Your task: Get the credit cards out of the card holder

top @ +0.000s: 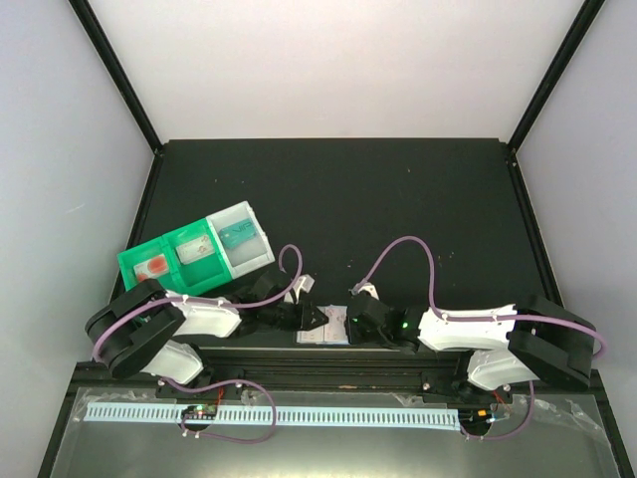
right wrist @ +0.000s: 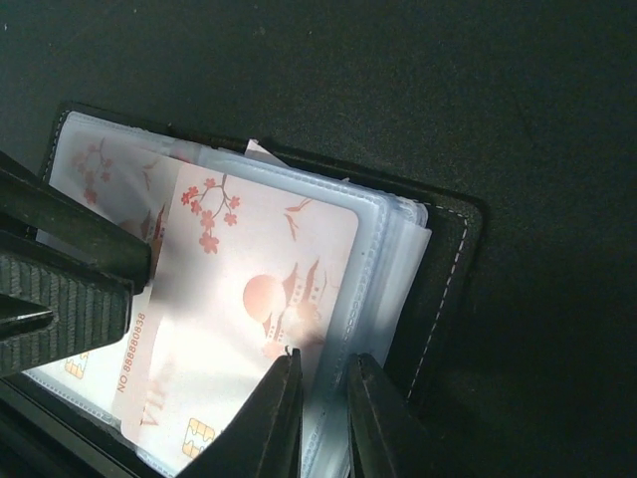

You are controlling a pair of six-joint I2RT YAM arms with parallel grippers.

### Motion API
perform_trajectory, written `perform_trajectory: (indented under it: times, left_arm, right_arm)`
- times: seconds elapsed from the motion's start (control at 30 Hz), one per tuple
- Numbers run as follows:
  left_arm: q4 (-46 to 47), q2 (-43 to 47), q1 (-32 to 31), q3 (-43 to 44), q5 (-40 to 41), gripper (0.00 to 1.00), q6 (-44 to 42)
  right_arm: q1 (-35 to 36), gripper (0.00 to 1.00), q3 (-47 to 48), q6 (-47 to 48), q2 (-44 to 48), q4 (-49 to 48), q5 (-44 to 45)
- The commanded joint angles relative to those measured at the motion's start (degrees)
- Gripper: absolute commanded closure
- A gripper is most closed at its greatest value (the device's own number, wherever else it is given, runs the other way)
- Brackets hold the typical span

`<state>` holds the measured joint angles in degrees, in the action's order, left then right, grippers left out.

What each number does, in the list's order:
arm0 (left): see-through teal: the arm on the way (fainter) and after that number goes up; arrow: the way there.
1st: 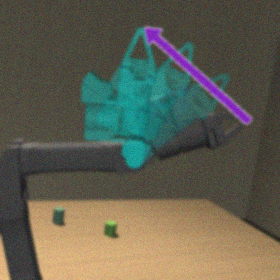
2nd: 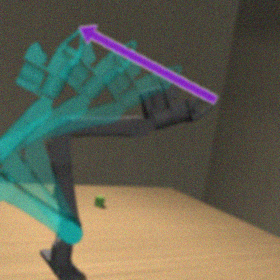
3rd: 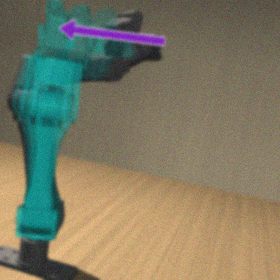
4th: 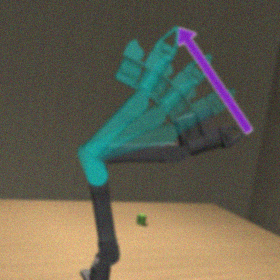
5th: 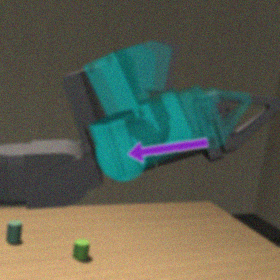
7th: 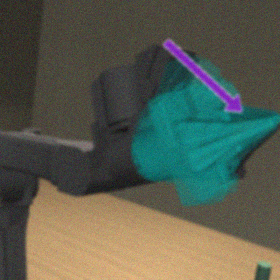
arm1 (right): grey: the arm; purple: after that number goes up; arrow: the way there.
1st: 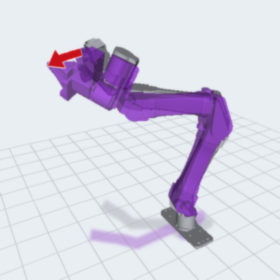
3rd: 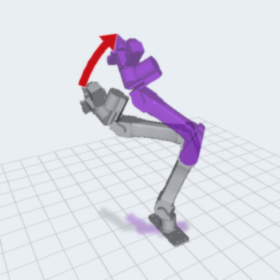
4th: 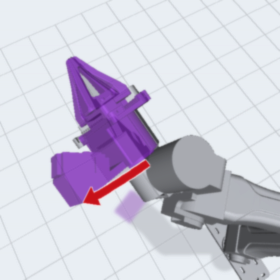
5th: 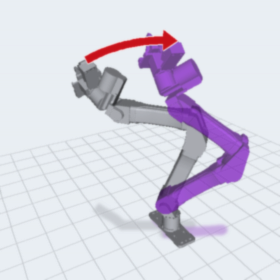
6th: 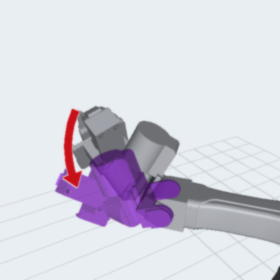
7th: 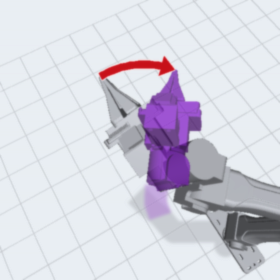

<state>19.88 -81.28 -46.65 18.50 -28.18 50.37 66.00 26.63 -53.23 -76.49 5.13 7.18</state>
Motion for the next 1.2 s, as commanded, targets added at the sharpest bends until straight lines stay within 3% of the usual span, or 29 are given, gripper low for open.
perform_trajectory:
  times: [0.0,0.33,0.63,1.17]
  left_arm:
    - [2.54,-2.05,-0.55,0.72,-0.60,0.73,0.53]
    - [5.94,-2.93,-0.73,0.39,-1.79,0.76,1.31]
    - [2.07,-0.62,-0.63,1.16,-0.74,0.98,-2.05]
    - [-7.55,7.53,1.30,1.17,1.75,0.99,-7.37]
  right_arm:
    - [-0.11,0.86,-1.58,-1.43,-0.69,0.95,-0.79]
    - [-0.12,0.86,-1.50,-1.52,-0.99,0.50,-1.80]
    - [-0.12,0.86,-1.84,-2.48,-1.00,1.23,-0.92]
    - [-0.08,0.86,-1.78,-2.66,-1.33,1.50,-0.80]
